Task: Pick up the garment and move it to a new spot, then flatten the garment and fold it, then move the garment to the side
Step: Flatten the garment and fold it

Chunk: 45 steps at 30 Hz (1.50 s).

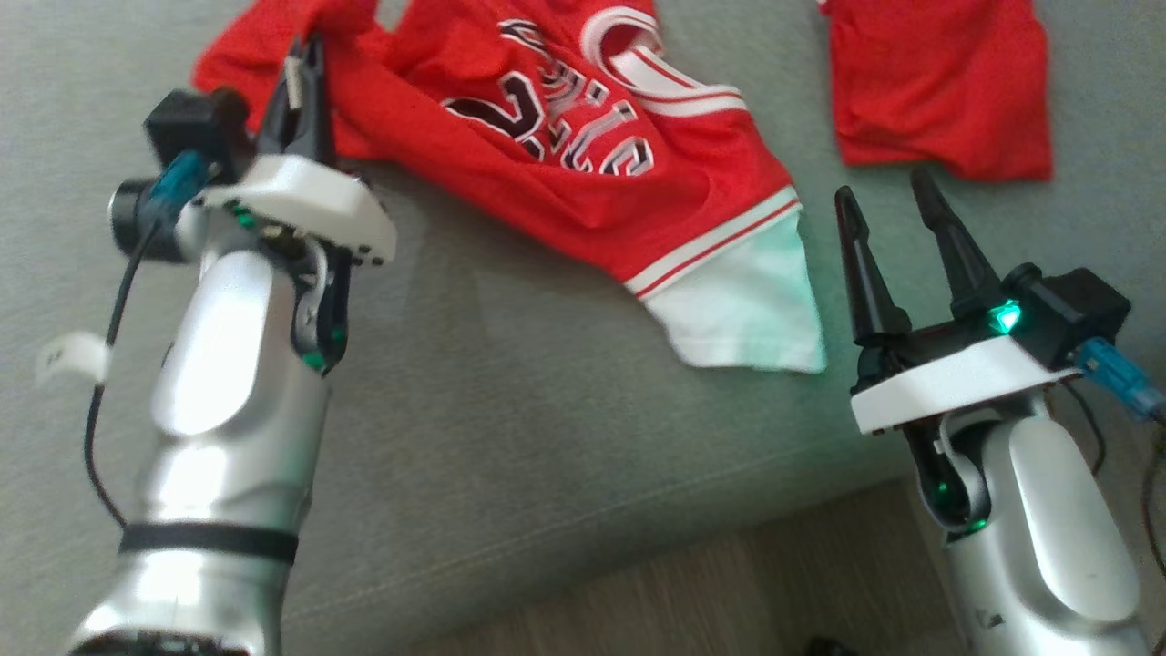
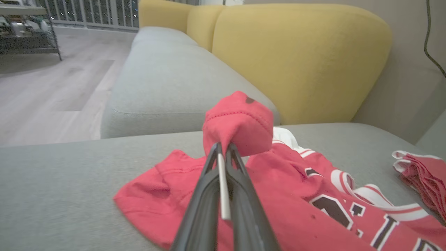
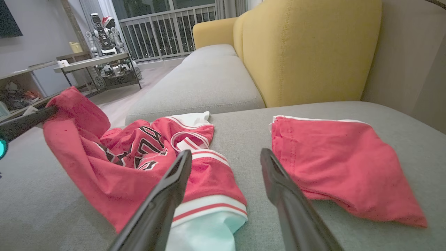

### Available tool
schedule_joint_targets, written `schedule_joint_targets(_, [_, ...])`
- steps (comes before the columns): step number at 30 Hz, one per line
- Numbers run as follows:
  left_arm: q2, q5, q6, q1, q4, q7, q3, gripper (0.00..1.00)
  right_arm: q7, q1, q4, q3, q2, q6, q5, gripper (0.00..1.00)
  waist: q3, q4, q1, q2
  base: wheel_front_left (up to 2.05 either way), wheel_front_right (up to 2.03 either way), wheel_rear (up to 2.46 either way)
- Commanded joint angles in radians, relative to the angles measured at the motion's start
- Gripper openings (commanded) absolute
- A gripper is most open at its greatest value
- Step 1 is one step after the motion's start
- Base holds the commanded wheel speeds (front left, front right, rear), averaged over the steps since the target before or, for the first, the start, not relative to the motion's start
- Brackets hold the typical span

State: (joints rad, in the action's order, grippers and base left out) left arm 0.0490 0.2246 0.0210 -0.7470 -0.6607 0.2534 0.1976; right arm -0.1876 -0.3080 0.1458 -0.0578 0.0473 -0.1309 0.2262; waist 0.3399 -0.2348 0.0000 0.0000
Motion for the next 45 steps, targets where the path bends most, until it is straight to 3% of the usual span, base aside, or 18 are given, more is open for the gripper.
schedule_joint_targets(1, [0.025,0.004,0.006,0.005,0.039,0.008,-0.032,0.0,0.003,-0.015,-0.03,-0.013,0.003,0.0,-0.007,1.0,-0.029,0.033,0.0,0.0,0.0,0.0,0.0])
schedule_joint_targets(11, [0.042,0.021,0.024,0.257,0.193,0.008,-0.112,0.0,0.048,0.016,-0.002,0.02,0.003,0.0,-0.049,1.0,-0.144,0.199,0.0,0.0,0.0,0.0,0.0])
schedule_joint_targets(21, [0.026,0.085,0.032,0.424,0.099,-0.019,-0.124,0.0,0.081,0.037,0.013,0.006,0.003,0.0,-0.065,1.0,-0.164,0.288,0.0,0.0,0.0,0.0,0.0])
schedule_joint_targets(22, [0.024,0.092,0.03,0.426,0.086,-0.022,-0.123,0.45,0.082,0.037,0.012,0.005,0.003,0.0,-0.065,1.0,-0.16,0.29,0.0,0.0,0.0,0.0,0.0])
schedule_joint_targets(23, [0.023,0.096,0.031,0.424,0.075,-0.022,-0.123,1.0,0.084,0.037,0.011,0.004,0.003,0.0,-0.064,1.0,-0.155,0.291,0.0,0.0,0.0,0.0,0.0])
schedule_joint_targets(30, [0.044,0.107,0.066,0.419,0.062,0.001,-0.173,1.0,0.081,0.05,0.032,0.008,0.003,0.0,-0.054,1.0,-0.151,0.298,0.0,0.0,0.0,0.0,0.0])
schedule_joint_targets(36, [0.057,0.106,0.082,0.458,0.135,0.008,-0.229,1.0,0.078,0.068,0.059,0.013,0.003,0.0,-0.052,1.0,-0.183,0.311,0.0,0.0,0.0,0.0,0.0])
schedule_joint_targets(45, [0.025,0.084,0.036,0.574,0.302,0.008,-0.279,1.0,0.072,0.089,0.065,0.009,0.003,0.0,-0.03,1.0,-0.193,0.331,0.0,0.0,0.0,0.0,0.0])
